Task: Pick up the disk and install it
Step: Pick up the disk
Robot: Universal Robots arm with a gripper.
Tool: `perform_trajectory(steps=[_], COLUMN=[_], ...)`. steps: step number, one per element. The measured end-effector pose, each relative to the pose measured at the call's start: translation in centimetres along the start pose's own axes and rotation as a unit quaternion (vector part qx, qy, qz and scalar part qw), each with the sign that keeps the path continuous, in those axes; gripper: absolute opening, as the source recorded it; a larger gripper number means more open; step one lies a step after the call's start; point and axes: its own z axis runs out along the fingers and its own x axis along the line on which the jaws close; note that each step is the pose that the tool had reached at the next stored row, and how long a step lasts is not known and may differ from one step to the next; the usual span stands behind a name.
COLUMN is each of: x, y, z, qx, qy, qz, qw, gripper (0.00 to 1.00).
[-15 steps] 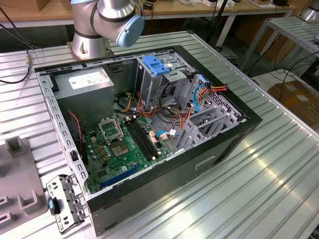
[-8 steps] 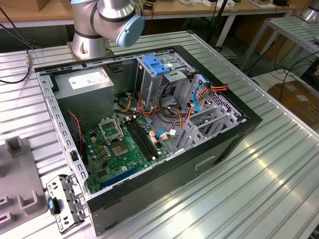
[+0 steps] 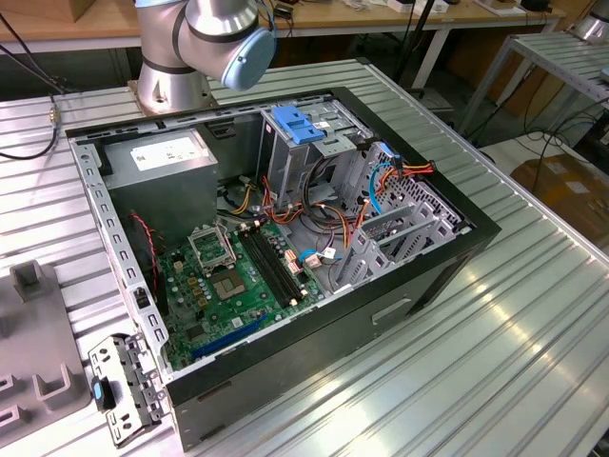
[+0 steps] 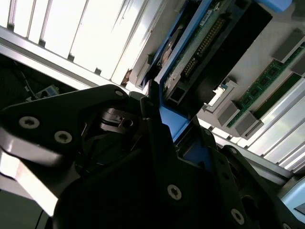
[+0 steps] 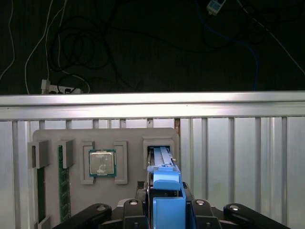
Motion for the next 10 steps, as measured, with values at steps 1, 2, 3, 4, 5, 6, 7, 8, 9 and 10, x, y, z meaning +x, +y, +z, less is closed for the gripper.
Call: perform_trajectory(steps=[1,2,3,4,5,6,7,8,9,10], x=[0.0,0.0,0.0,0.0,0.0,0.0,0.0,0.0,0.0,0.0], y=[0.0,0.0,0.0,0.0,0.0,0.0,0.0,0.0,0.0,0.0], z=[0.0,0.0,0.0,0.0,0.0,0.0,-0.01,-0.03,-0.05,-0.07], qx=[0.0,0.0,0.0,0.0,0.0,0.0001,0.0001,0.0001,0.0,0.0], qy=[0.0,0.0,0.0,0.0,0.0,0.0,0.0,0.0,0.0,0.0], qz=[0.0,0.0,0.0,0.0,0.0,0.0,0.0,0.0,0.0,0.0], qw=[1.0,1.0,1.0,1.0,1.0,1.0,1.0,1.0,1.0,1.0], gripper=[0.37,0.37,0.37,0.37,0.37,0.37,0.37,0.37,0.37,0.37])
